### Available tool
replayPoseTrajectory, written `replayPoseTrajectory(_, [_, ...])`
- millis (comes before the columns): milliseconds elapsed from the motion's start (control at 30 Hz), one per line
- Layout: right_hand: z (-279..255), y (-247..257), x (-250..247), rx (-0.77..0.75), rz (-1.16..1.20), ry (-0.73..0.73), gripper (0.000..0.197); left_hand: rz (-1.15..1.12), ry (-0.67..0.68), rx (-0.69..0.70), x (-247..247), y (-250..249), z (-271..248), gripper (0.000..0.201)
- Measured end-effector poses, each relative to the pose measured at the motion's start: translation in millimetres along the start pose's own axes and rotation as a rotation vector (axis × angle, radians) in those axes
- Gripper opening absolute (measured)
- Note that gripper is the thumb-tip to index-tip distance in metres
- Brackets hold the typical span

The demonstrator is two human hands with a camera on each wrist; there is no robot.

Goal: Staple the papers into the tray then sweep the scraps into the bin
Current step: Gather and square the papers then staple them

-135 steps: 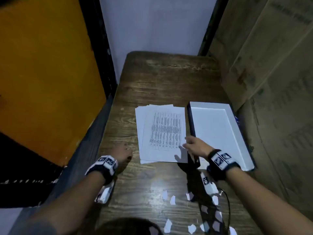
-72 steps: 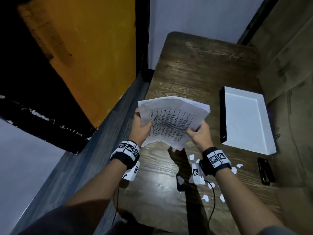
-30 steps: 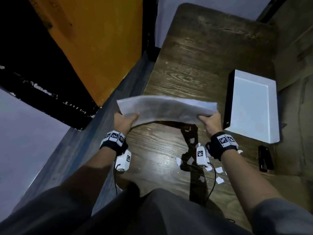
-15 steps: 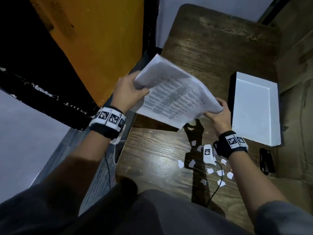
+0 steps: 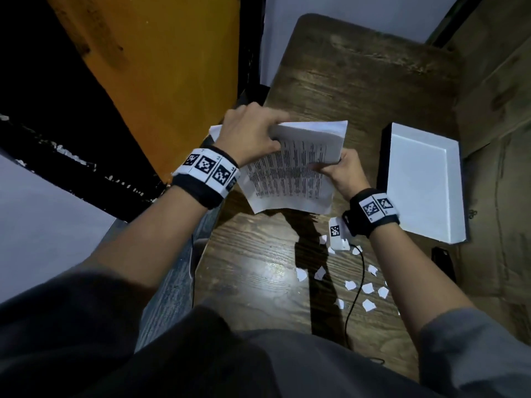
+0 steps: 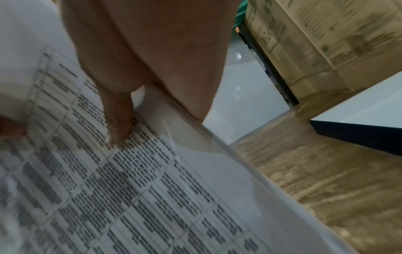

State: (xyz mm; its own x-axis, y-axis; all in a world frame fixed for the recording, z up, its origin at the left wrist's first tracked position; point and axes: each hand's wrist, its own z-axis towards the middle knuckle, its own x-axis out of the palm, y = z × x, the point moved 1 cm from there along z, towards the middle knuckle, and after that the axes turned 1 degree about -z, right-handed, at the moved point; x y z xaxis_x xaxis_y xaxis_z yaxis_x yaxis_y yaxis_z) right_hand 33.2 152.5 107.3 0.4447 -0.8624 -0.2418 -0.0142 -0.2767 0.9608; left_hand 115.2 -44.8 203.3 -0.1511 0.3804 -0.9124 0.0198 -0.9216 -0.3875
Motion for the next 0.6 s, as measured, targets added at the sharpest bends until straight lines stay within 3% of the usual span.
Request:
replayPoseTrajectory(100, [-6, -11, -1, -0.004, 0.090, -0.061, 0.023, -0.137, -0.101, -0.131, 2, 28, -8, 0.049])
replayPoseTrajectory(200, [-12, -15, -6, -0.045, 0.170, -0.106, 0.031, -0.550, -0.174, -0.302, 13, 57, -25, 0.088])
replayPoseTrajectory(233, [-13, -14, -5, -0.062, 0.198, -0.113, 0.032, -0.712, -0.165, -0.345, 20, 60, -30, 0.089])
replayPoseTrajectory(300, [-17, -6, -1, -0.111, 0.250, -0.129, 0.031, -0.946, -0.143, -0.402, 33, 58, -37, 0.064])
replayPoseTrajectory(400, [-22, 2, 5, -0.177, 0.333, -0.143, 0.029, -1.053, -0.224, -0.428, 50, 45, -42, 0.028])
replayPoseTrajectory(600, [-30, -34, 4, -0.014, 0.176, -0.154, 0.028, -1.079, -0.240, -0.532, 91, 44, -58, 0.027])
